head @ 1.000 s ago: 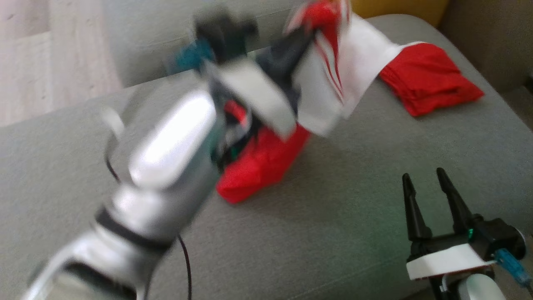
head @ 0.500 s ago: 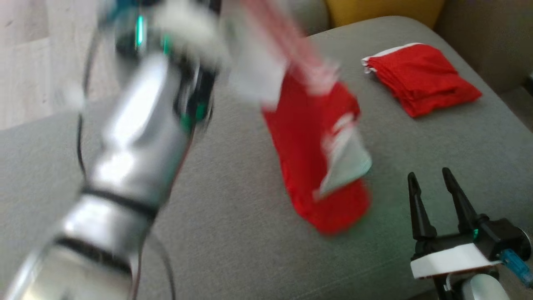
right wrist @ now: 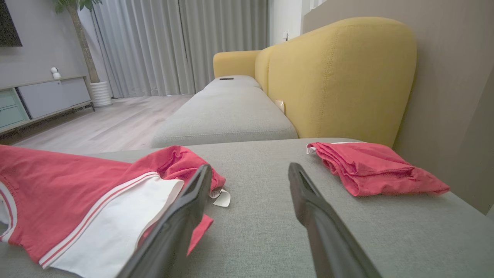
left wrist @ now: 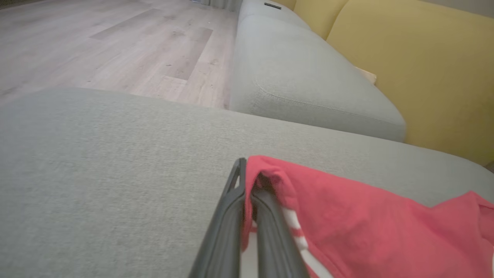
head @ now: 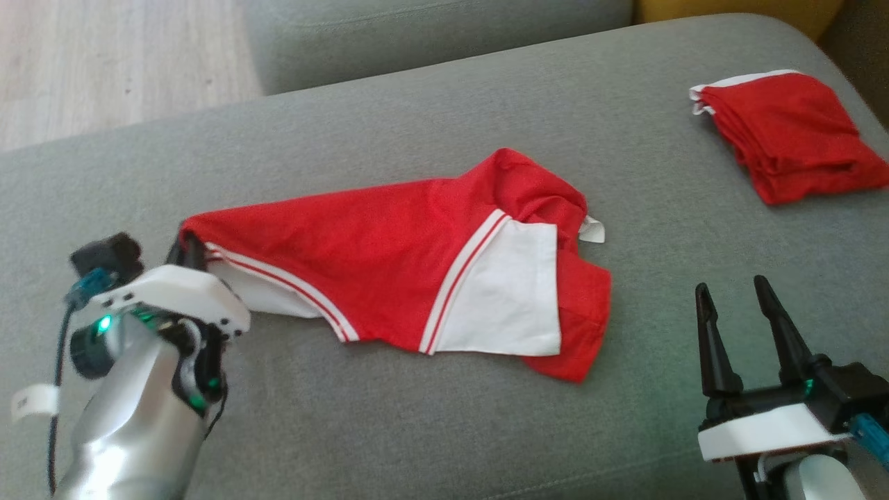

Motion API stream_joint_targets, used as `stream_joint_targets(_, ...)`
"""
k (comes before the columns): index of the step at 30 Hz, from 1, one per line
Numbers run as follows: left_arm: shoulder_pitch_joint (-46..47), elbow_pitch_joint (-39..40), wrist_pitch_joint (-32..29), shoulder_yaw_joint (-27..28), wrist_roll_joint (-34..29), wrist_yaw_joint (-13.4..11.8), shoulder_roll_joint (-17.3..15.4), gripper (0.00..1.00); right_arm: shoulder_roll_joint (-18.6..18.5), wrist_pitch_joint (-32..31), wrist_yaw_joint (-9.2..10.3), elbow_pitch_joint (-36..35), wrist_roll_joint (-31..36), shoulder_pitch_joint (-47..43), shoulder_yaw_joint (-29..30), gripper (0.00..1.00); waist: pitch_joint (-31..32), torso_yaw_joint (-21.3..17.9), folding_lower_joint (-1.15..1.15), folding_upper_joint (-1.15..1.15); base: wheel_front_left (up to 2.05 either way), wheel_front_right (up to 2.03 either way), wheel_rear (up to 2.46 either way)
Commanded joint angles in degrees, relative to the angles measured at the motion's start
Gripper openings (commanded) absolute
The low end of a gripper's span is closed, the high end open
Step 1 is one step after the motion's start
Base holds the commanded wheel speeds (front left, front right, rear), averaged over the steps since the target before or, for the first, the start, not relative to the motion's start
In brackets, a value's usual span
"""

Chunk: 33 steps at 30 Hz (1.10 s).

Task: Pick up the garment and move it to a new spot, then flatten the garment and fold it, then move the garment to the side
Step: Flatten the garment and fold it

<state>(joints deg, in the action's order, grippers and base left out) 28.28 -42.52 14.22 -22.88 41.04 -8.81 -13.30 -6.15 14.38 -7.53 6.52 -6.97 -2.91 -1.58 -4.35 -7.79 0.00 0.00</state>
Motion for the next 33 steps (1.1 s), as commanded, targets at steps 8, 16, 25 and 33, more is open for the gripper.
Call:
stream_joint_targets(8,-4.85,7.04,0.77,6.94,-7.76,-3.20,-3.94,1.00,-1.23,0.62,0.04,-1.42,0.47,1.36,-2.15,1.00,0.25,1.43,0.00,0.00,0.00,0.00,0.00)
stream_joint_targets(16,-14.04,19.05,0.77,5.49,-20.67,-5.82,-2.57,1.00,-1.21,0.62,0.04,-1.36,0.28,0.91,-2.47,1.00,0.62,1.07,0.00,0.00,0.00,0.00,0.00)
stream_joint_targets(25,-16.24,19.97,-0.13,-13.44,-31.68,1.28,6.13,1.00,-1.03,0.62,0.04,-1.00,-0.02,1.73,-3.01,1.00,-0.31,0.21,0.00,0.00,0.00,0.00,0.00)
stream_joint_targets(33,-8.82,11.13,-2.49,-22.58,-35.29,3.04,10.05,1.00,-1.28,0.62,0.04,-0.86,-0.66,2.98,-3.48,1.00,-2.05,-1.85,0.00,0.00,0.00,0.00,0.00)
